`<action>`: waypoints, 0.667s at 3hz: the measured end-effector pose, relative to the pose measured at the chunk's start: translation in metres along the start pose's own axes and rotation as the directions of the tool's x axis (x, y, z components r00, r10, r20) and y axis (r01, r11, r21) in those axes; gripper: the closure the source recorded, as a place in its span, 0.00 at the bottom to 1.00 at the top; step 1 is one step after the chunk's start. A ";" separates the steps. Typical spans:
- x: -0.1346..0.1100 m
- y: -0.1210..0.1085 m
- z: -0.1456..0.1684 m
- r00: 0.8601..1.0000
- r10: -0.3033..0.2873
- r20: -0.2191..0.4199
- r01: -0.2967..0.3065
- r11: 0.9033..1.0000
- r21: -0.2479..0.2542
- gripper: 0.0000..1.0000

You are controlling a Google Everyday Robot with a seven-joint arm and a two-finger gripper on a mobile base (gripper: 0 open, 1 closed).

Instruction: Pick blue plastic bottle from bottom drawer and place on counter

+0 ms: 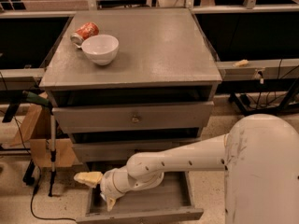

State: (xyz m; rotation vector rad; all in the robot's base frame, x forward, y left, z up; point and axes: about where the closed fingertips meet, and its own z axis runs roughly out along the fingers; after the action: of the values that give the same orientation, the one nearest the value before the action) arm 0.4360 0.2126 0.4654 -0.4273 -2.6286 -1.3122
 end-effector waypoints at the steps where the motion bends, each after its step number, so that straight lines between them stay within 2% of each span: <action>1: -0.023 -0.020 0.016 0.998 0.052 -0.036 -0.051 0.999 0.011 0.00; 2: -0.063 -0.059 0.044 0.978 0.185 -0.093 -0.185 0.983 0.016 0.00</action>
Offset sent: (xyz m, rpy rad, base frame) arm 0.0757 -0.0178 -0.1739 0.0538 0.4106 -0.1097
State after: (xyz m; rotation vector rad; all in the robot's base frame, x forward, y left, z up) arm 0.4747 0.2035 0.3771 -0.5791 -2.4496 -1.2324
